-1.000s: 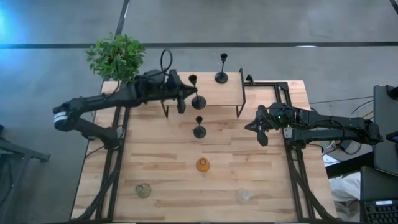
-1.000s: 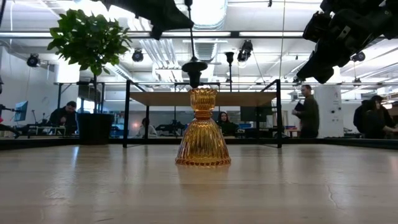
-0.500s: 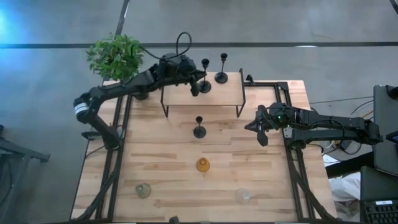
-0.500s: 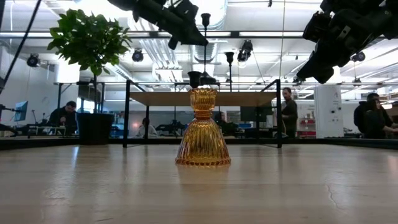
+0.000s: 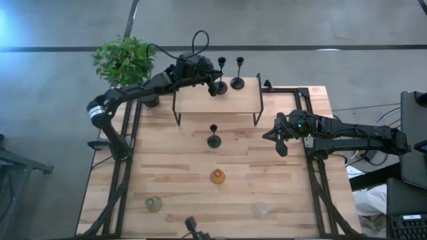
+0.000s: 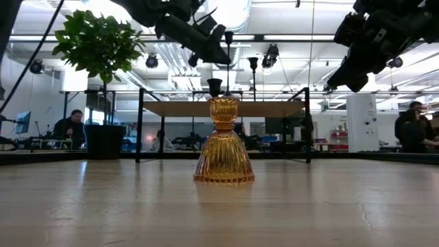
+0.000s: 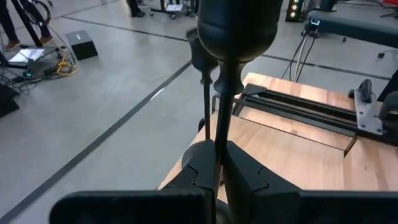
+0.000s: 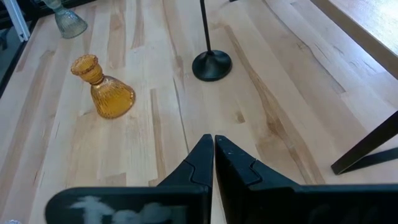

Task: Pick & Place candle stick holders
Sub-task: Put the left black candle holder on the shelf, then put the black candle holder on the shelf

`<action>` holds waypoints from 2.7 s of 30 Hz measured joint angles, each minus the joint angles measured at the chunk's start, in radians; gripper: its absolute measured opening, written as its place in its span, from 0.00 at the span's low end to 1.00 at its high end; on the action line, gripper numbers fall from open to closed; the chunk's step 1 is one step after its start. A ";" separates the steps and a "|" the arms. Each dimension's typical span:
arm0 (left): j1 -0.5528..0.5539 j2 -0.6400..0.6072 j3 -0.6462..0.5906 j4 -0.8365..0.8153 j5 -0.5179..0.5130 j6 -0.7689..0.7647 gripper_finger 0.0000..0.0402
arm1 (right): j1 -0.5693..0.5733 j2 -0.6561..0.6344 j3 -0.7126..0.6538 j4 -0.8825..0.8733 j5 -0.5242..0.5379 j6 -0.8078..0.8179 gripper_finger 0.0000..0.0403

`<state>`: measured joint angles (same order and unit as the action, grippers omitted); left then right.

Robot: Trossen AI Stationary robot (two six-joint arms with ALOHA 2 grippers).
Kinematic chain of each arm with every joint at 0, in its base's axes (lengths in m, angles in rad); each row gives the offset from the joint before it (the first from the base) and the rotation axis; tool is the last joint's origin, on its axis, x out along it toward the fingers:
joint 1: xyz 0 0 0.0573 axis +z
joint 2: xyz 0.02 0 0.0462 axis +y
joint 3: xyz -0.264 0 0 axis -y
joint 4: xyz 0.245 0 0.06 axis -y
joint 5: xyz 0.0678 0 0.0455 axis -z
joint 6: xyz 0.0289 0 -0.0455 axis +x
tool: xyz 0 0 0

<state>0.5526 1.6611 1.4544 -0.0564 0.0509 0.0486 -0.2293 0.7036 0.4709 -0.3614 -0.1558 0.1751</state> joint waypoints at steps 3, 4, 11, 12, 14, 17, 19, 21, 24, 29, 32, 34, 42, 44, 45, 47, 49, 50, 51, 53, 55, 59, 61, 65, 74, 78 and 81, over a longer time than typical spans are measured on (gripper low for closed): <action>0.009 0.013 0.000 0.005 0.000 0.003 0.04 | 0.000 0.000 0.000 0.000 0.000 0.000 0.03; 0.012 0.017 0.000 0.010 0.000 0.006 0.04 | 0.000 0.000 0.000 0.000 0.000 0.000 0.03; 0.042 0.025 0.000 0.039 -0.032 0.010 0.04 | 0.000 0.000 0.000 0.000 0.000 0.000 0.03; 0.049 0.025 0.000 0.042 -0.032 0.007 0.04 | 0.000 0.000 0.000 0.000 0.000 0.000 0.03; 0.060 0.025 0.000 0.043 -0.033 0.002 0.04 | 0.000 0.000 0.000 0.000 0.000 0.000 0.03; 0.073 0.025 0.000 0.046 -0.034 -0.002 0.04 | 0.000 0.000 0.000 0.000 0.000 0.000 0.03; 0.076 0.025 0.000 0.048 -0.034 -0.004 0.04 | 0.000 0.000 0.000 0.000 0.000 0.000 0.03; 0.079 0.025 -0.001 0.049 -0.027 -0.006 0.04 | 0.000 0.000 0.000 0.000 0.000 0.000 0.03; 0.081 0.025 -0.001 0.050 -0.007 -0.018 0.04 | 0.000 0.000 0.000 0.000 0.000 0.000 0.03; 0.087 0.027 -0.002 0.049 -0.005 -0.017 0.04 | 0.000 0.000 0.000 0.000 0.000 0.000 0.03; 0.091 0.027 -0.002 0.049 0.003 -0.021 0.04 | 0.000 0.000 0.000 0.000 0.000 0.000 0.03; 0.093 0.027 -0.002 0.049 0.006 -0.021 0.04 | 0.000 0.000 0.000 0.000 0.000 0.000 0.03; 0.098 0.027 -0.004 0.045 0.056 -0.035 0.04 | 0.000 0.000 0.000 0.000 0.000 0.000 0.03; 0.100 0.027 -0.004 0.045 0.056 -0.035 0.04 | 0.000 0.000 0.000 0.000 0.000 0.000 0.03; 0.101 0.027 -0.004 0.045 0.058 -0.035 0.04 | 0.000 0.000 0.000 0.000 0.000 0.000 0.03; 0.101 0.027 -0.004 0.033 0.060 -0.035 0.04 | 0.000 0.000 0.000 0.000 0.000 0.000 0.03; 0.101 0.027 -0.011 0.032 0.060 -0.034 0.04 | 0.000 0.000 0.000 0.000 0.000 0.000 0.03; 0.101 0.027 -0.020 0.039 0.060 -0.035 0.04 | 0.000 0.000 0.000 0.000 0.000 0.000 0.03; 0.101 0.027 -0.027 0.045 0.060 -0.035 0.04 | 0.000 0.000 0.000 0.000 0.000 0.000 0.03; 0.102 0.027 -0.043 0.066 0.060 -0.035 0.04 | 0.000 0.000 0.000 0.000 0.000 0.000 0.03; 0.103 0.027 -0.063 0.099 0.065 -0.036 0.04 | 0.000 0.000 0.000 0.000 0.000 0.000 0.03; 0.103 0.027 -0.083 0.128 0.068 -0.040 0.04 | 0.000 0.000 0.000 0.000 0.000 0.000 0.03; 0.105 0.027 -0.084 0.128 0.071 -0.040 0.04 | 0.000 0.000 0.000 0.000 0.000 0.000 0.03; 0.105 0.027 -0.082 0.127 0.071 -0.040 0.06 | 0.000 0.000 0.000 0.000 0.000 0.000 0.03; 0.105 0.029 -0.086 0.130 0.068 -0.027 0.26 | 0.000 0.000 0.000 0.000 0.000 0.000 0.03; 0.105 0.029 -0.086 0.154 0.059 -0.027 0.29 | 0.000 0.000 0.000 0.000 0.000 0.000 0.03; 0.107 0.029 -0.085 0.155 0.056 -0.026 0.31 | 0.000 0.000 0.000 0.000 0.000 0.000 0.03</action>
<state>0.6594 1.6897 1.3697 0.0981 0.1066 0.0231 -0.2293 0.7036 0.4709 -0.3611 -0.1558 0.1753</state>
